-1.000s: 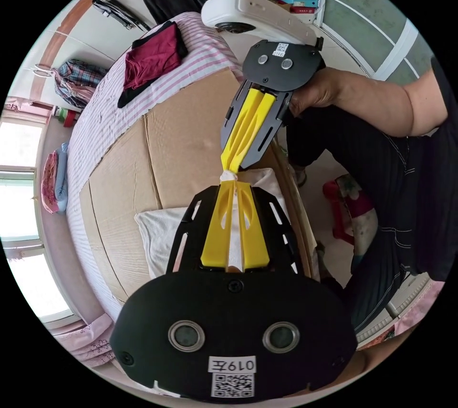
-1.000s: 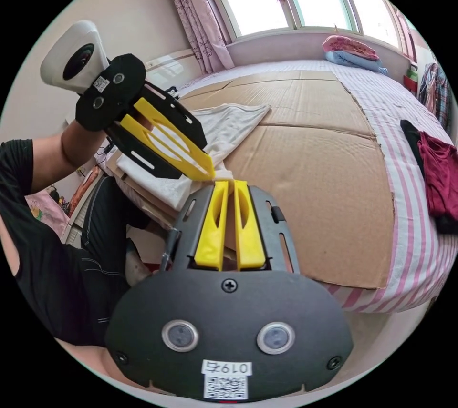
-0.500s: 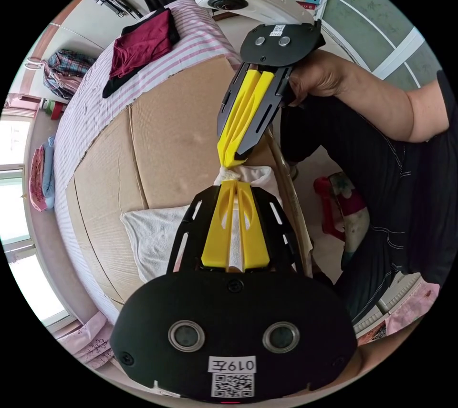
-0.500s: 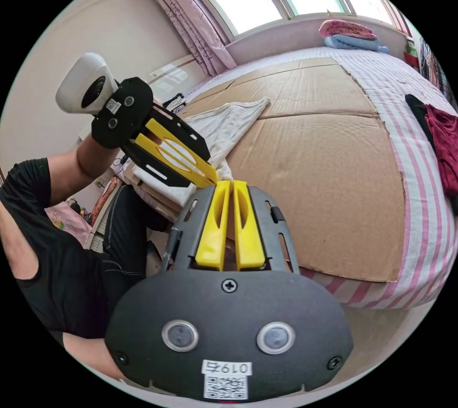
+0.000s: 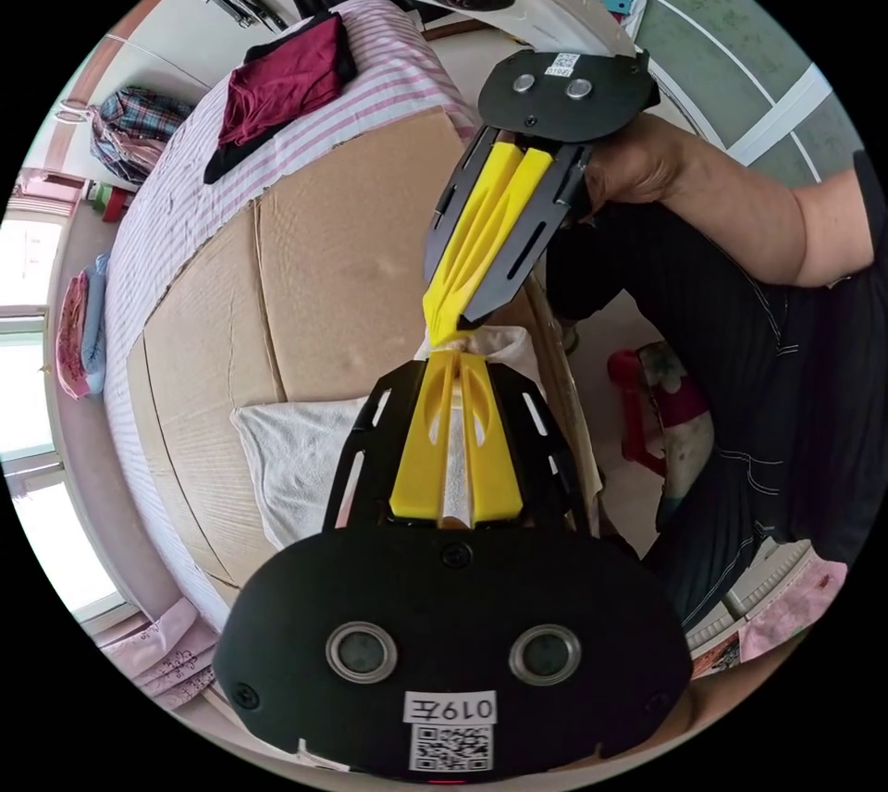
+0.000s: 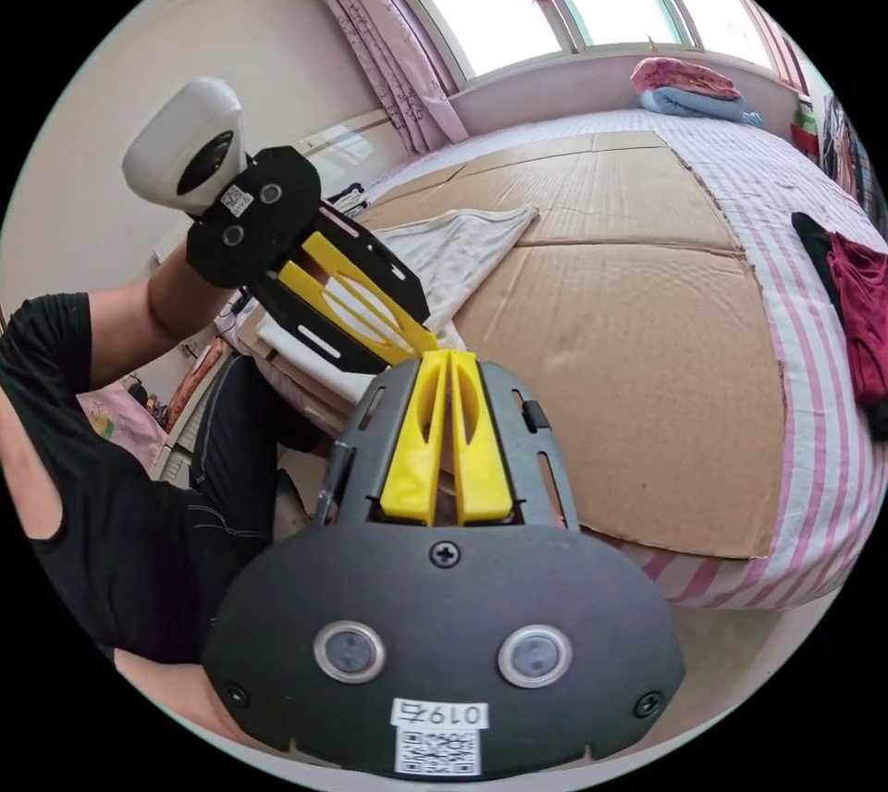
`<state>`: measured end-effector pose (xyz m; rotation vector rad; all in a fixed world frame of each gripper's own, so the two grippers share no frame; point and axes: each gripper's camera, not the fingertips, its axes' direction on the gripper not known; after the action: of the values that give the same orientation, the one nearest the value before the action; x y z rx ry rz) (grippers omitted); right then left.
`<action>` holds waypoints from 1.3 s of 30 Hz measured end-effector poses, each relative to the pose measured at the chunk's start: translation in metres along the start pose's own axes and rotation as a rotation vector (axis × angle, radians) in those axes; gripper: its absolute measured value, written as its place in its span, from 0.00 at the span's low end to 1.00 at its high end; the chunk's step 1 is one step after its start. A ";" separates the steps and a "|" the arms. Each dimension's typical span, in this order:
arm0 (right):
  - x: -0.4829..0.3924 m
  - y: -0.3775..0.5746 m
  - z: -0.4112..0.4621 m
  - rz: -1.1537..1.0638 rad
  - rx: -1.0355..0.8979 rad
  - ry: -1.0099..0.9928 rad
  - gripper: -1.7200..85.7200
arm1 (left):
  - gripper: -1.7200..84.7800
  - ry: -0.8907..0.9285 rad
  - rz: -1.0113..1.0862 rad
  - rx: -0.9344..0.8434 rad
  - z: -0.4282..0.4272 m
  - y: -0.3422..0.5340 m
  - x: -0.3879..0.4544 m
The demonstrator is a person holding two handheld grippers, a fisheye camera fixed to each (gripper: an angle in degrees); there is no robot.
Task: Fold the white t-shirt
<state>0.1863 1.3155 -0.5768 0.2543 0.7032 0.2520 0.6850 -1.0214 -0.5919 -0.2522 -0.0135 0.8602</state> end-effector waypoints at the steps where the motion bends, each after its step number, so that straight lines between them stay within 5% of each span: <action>1: -0.001 -0.001 0.000 -0.003 0.003 0.002 0.01 | 0.03 -0.003 0.003 0.003 -0.001 0.001 -0.001; 8: -0.012 -0.005 0.001 -0.059 -0.013 0.050 0.01 | 0.03 0.088 -0.144 0.121 -0.028 0.022 -0.049; 28: -0.017 -0.009 -0.007 -0.111 -0.043 0.076 0.01 | 0.03 0.098 -0.040 -0.065 0.019 -0.021 -0.054; 35: 0.003 0.007 -0.045 -0.110 0.054 -0.220 0.03 | 0.03 0.094 -0.015 -0.095 0.024 -0.036 -0.061; 39: 0.017 0.004 -0.039 -0.049 0.007 -0.219 0.08 | 0.03 0.106 0.007 -0.115 0.027 -0.046 -0.067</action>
<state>0.1722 1.3298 -0.6146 0.2668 0.4935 0.1721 0.6723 -1.0943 -0.5493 -0.4059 0.0370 0.8536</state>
